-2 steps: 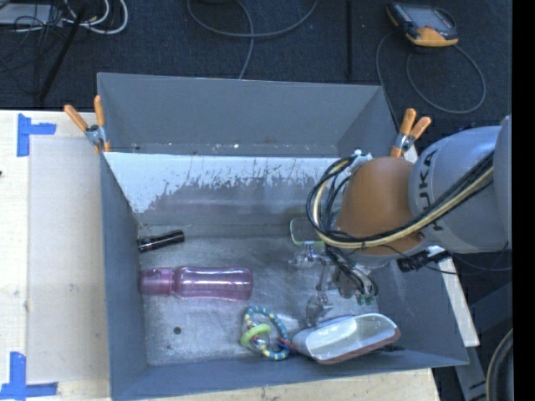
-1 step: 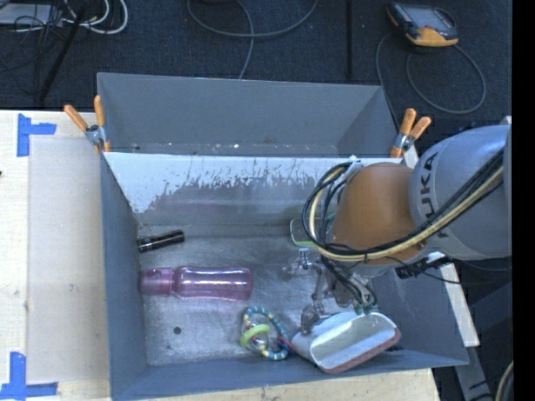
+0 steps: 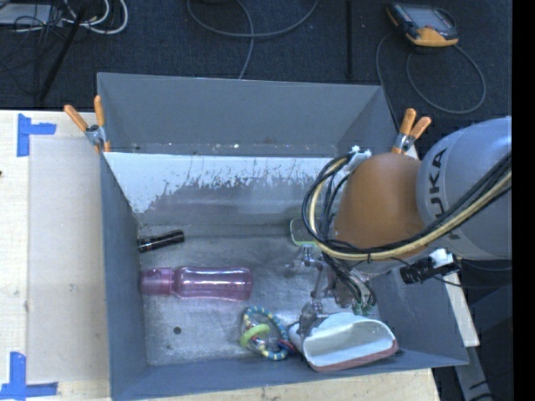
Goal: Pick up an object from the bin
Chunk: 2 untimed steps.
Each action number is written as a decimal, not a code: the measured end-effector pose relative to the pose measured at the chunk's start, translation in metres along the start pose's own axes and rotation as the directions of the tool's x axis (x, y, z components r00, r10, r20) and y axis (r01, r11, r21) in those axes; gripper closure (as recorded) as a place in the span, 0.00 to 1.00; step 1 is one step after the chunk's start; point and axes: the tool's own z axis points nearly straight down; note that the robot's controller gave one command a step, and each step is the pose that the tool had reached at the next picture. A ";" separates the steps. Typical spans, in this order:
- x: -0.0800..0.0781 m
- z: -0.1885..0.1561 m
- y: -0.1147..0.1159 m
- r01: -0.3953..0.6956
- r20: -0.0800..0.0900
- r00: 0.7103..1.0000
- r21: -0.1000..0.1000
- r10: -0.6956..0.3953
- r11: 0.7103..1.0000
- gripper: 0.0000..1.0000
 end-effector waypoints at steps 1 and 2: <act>0.010 -0.002 0.022 0.178 0.010 0.984 0.002 -0.178 0.984 0.00; 0.013 0.053 0.039 0.279 0.014 0.960 0.003 -0.279 0.960 0.00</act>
Offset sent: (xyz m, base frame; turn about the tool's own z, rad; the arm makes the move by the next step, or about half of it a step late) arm -0.0165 0.0453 -0.0734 -0.2883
